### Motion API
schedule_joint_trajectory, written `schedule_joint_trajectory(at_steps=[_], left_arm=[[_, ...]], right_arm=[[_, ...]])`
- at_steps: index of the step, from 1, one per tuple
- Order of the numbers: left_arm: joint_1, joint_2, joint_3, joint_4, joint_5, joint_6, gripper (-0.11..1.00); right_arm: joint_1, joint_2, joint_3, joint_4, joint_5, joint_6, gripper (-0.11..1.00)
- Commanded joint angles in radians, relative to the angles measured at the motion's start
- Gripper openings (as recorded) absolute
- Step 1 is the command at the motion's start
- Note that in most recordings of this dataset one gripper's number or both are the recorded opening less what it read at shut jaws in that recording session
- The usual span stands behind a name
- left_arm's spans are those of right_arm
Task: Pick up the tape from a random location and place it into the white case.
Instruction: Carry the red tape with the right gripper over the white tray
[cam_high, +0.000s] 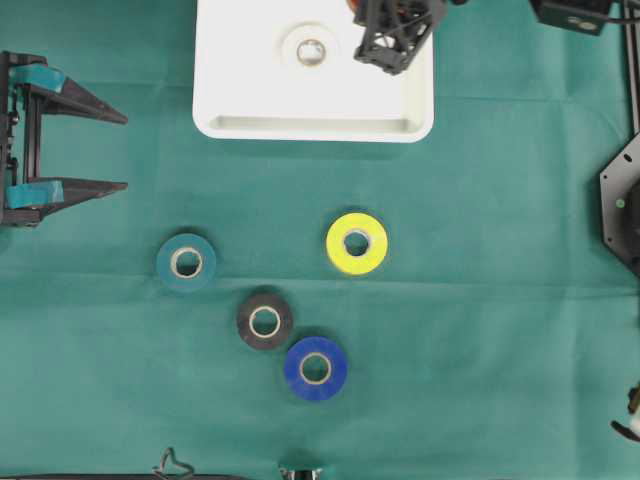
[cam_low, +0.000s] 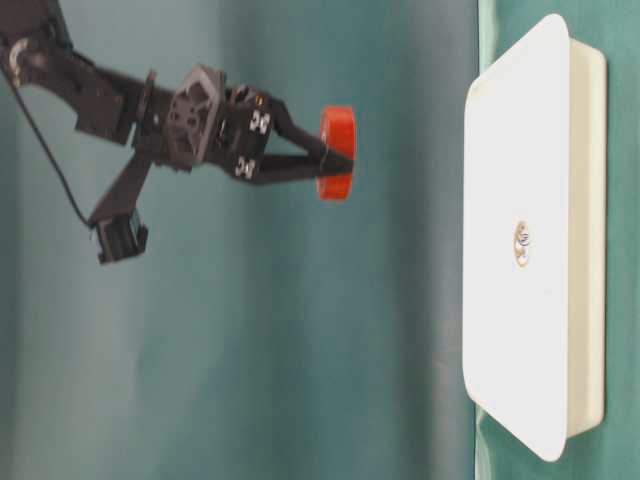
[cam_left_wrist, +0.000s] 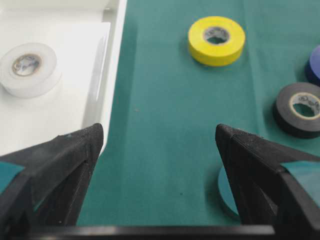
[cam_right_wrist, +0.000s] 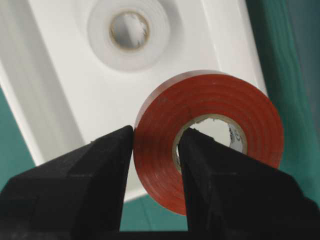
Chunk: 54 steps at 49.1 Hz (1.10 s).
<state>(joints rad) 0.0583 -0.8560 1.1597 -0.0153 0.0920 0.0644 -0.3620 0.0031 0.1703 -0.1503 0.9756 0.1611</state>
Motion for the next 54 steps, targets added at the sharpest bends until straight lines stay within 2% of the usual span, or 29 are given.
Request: schedule_joint_trajectory(at_steps=[1, 32, 54], left_arm=[[-0.002, 0.005, -0.012, 0.000, -0.006, -0.002, 0.97], [-0.002, 0.003, -0.011, -0.002, -0.012, -0.002, 0.97], [-0.002, 0.005, -0.011, -0.002, -0.011, -0.002, 0.97]], right_arm=[[0.002, -0.058, 0.018, -0.003, -0.018, 0.000, 0.32], [0.000, -0.041, 0.078, -0.003, -0.106, 0.005, 0.32], [0.000, 0.058, 0.206, -0.002, -0.328, 0.037, 0.32]])
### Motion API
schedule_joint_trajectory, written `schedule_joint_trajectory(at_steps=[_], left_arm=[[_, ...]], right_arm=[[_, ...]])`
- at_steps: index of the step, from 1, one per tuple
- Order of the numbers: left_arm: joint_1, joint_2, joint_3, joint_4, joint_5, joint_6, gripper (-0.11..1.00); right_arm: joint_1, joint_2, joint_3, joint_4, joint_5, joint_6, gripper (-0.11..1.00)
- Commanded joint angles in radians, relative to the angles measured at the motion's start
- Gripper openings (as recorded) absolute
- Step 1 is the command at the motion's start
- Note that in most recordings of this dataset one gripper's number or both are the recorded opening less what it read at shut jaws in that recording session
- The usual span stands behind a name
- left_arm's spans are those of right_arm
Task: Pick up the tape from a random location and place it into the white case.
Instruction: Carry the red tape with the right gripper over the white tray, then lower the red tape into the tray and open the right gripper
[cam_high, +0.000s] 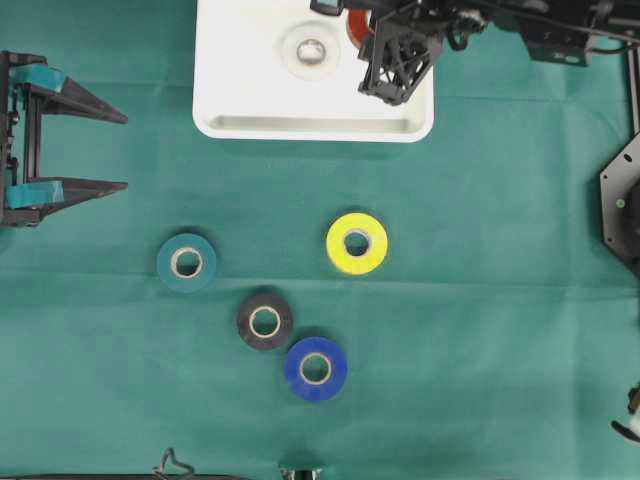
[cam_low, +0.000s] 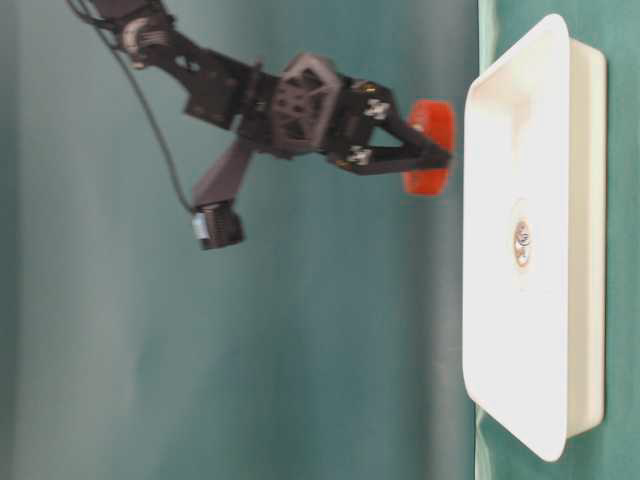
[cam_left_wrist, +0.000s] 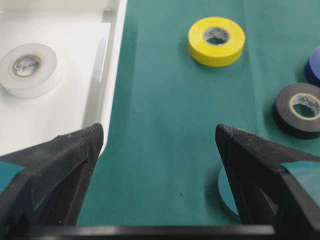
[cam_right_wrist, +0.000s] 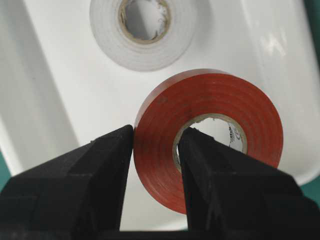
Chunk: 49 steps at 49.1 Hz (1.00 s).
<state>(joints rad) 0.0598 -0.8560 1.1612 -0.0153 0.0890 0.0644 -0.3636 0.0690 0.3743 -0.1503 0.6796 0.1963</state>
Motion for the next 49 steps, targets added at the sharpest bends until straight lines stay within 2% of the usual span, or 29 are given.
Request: schedule_joint_trajectory(at_steps=[1, 18, 49], left_arm=[[-0.003, 0.003, -0.012, -0.002, -0.009, -0.002, 0.97], [-0.003, 0.005, -0.012, -0.002, -0.011, -0.002, 0.97], [-0.003, 0.005, -0.012, 0.000, -0.011, -0.002, 0.97]], right_arm=[[0.002, -0.003, 0.008, -0.002, -0.040, 0.002, 0.33], [0.002, 0.046, 0.069, 0.000, -0.132, 0.003, 0.32], [-0.006, 0.064, 0.067, 0.000, -0.138, 0.003, 0.32]])
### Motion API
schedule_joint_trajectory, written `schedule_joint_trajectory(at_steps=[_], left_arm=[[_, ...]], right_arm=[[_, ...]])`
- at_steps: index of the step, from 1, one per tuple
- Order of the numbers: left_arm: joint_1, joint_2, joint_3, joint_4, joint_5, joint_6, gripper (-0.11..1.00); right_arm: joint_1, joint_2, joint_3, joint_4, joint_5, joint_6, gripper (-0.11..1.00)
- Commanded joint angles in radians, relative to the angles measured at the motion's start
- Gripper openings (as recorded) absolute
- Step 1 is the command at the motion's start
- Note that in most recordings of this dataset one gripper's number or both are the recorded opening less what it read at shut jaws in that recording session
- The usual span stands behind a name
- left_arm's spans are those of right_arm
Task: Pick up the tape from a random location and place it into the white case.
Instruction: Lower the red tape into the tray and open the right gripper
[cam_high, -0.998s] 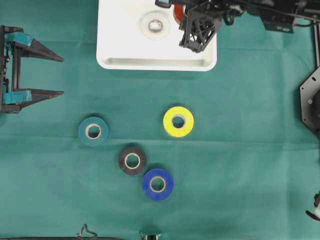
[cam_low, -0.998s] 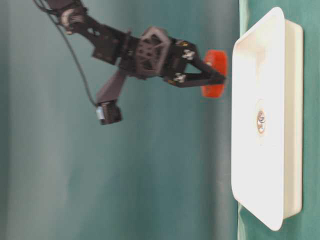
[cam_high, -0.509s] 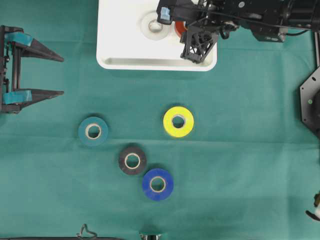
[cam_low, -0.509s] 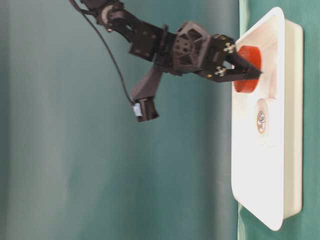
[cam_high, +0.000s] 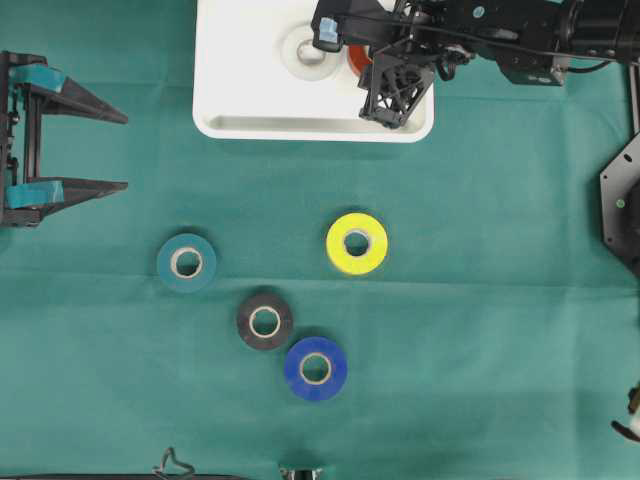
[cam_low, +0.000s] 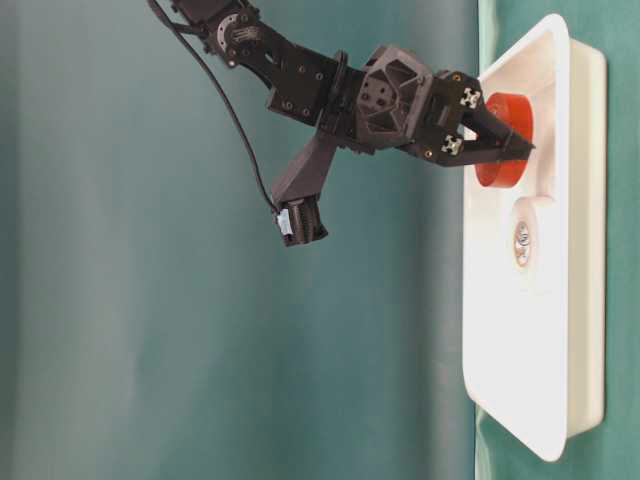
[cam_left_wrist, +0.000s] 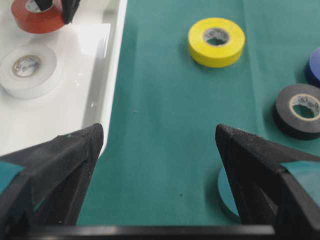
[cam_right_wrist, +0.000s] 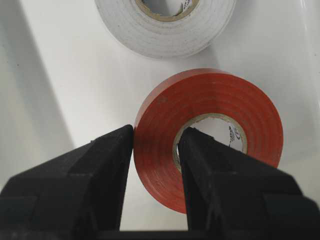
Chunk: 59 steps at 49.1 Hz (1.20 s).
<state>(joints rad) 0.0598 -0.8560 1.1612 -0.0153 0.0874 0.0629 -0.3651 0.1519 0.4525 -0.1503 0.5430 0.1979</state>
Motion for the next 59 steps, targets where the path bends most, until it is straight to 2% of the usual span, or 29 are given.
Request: schedule_joint_trajectory(at_steps=[1, 15, 17, 24, 28, 39, 49, 59], left_arm=[[-0.003, 0.005, -0.012, -0.002, -0.008, -0.002, 0.97], [-0.003, 0.003, -0.012, -0.002, -0.008, 0.000, 0.97], [-0.003, 0.005, -0.012, -0.002, -0.009, 0.000, 0.97], [-0.003, 0.005, -0.012, -0.002, -0.008, 0.000, 0.97], [-0.003, 0.005, -0.012, -0.002, -0.009, 0.000, 0.97], [-0.003, 0.005, -0.014, -0.002, -0.009, -0.002, 0.97], [-0.003, 0.005, -0.014, -0.002, -0.009, -0.002, 0.97], [-0.003, 0.005, -0.014, 0.000, -0.008, 0.000, 0.97]], right_arm=[[-0.005, -0.018, -0.012, 0.000, 0.000, 0.002, 0.32], [-0.009, -0.018, -0.014, 0.000, 0.012, 0.002, 0.32], [-0.011, -0.018, -0.015, 0.000, 0.009, 0.002, 0.39], [-0.011, -0.020, -0.020, -0.003, 0.006, 0.003, 0.80], [-0.011, -0.021, -0.026, -0.003, 0.008, 0.005, 0.92], [-0.011, -0.060, -0.040, -0.003, 0.052, 0.011, 0.90], [-0.011, -0.150, -0.094, -0.003, 0.166, 0.011, 0.90], [-0.011, -0.218, -0.160, -0.025, 0.310, 0.011, 0.90]])
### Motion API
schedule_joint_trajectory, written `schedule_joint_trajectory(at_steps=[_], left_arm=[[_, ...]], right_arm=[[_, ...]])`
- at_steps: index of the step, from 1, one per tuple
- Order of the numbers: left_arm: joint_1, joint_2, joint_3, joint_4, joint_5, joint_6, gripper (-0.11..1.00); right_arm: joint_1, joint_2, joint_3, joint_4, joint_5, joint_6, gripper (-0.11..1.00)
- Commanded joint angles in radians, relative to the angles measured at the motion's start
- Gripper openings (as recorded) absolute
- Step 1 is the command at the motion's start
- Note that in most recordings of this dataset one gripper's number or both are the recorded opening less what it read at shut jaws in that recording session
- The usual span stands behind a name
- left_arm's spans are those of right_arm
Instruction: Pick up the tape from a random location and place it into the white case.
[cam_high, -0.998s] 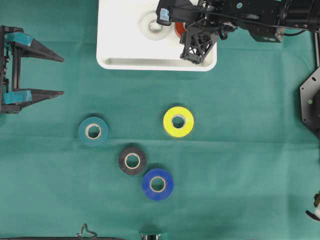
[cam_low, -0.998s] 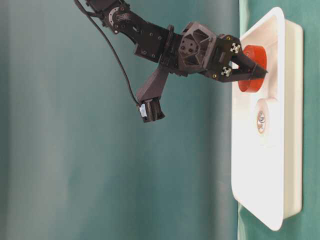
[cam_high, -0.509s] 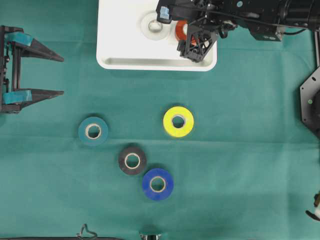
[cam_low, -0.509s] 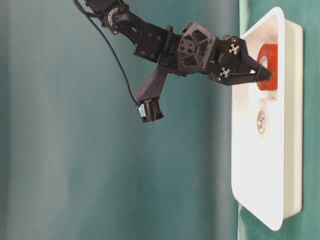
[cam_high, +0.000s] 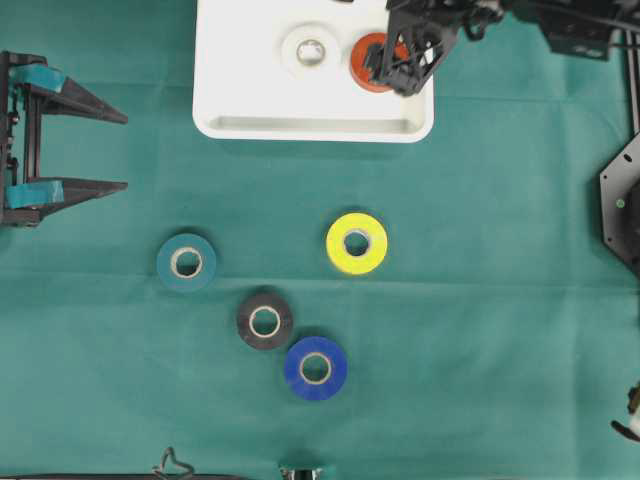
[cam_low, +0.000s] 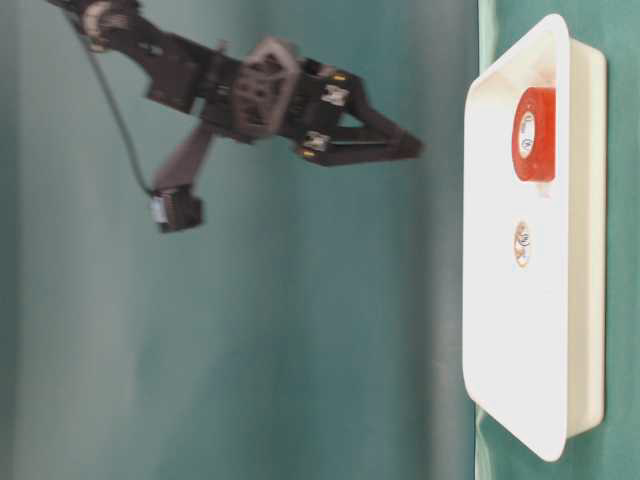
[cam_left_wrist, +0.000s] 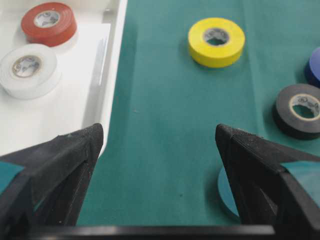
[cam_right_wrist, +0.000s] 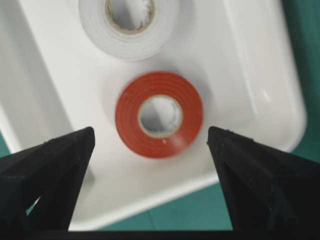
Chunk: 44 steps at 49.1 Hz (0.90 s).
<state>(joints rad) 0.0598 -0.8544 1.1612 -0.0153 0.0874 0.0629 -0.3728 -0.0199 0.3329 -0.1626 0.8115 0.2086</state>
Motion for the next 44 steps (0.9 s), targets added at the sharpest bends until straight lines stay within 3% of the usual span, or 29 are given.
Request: schedule_joint_trajectory(at_steps=[1, 29, 44], left_arm=[[-0.003, 0.003, -0.014, -0.002, -0.008, 0.000, 0.97], [-0.003, 0.003, -0.012, -0.002, -0.008, 0.000, 0.97], [-0.003, 0.003, -0.012, -0.002, -0.003, 0.000, 0.97]], right_arm=[[-0.003, -0.051, -0.044, -0.014, 0.052, 0.000, 0.90], [0.008, -0.083, -0.052, -0.015, 0.048, 0.017, 0.89], [0.153, -0.078, -0.048, -0.015, 0.044, 0.060, 0.89]])
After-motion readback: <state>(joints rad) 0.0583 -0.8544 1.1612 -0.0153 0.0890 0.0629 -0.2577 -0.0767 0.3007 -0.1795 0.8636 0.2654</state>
